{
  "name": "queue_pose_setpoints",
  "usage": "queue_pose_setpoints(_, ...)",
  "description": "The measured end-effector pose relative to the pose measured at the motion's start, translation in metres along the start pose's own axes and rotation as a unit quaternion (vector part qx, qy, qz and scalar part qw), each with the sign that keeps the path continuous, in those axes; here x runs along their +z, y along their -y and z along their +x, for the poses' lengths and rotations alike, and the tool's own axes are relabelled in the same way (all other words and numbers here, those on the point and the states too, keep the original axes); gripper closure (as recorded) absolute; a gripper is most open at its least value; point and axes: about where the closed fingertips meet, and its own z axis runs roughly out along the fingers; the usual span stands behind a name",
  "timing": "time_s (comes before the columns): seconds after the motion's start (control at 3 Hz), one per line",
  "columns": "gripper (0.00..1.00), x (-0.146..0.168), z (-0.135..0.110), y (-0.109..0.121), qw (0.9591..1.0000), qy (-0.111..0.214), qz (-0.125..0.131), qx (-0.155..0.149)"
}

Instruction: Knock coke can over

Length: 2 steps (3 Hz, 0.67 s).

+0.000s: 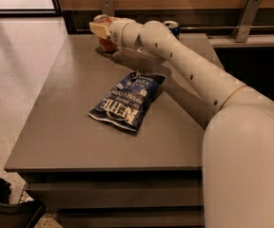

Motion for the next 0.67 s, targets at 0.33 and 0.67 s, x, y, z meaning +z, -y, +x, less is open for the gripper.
queue_pose_setpoints(0.33, 1.00, -0.009, -0.016, -0.007, 0.9999, 0.011, -0.002, -0.005)
queue_pose_setpoints(0.67, 1.00, -0.032, -0.038, -0.014, 0.9996, 0.023, 0.003, -0.016)
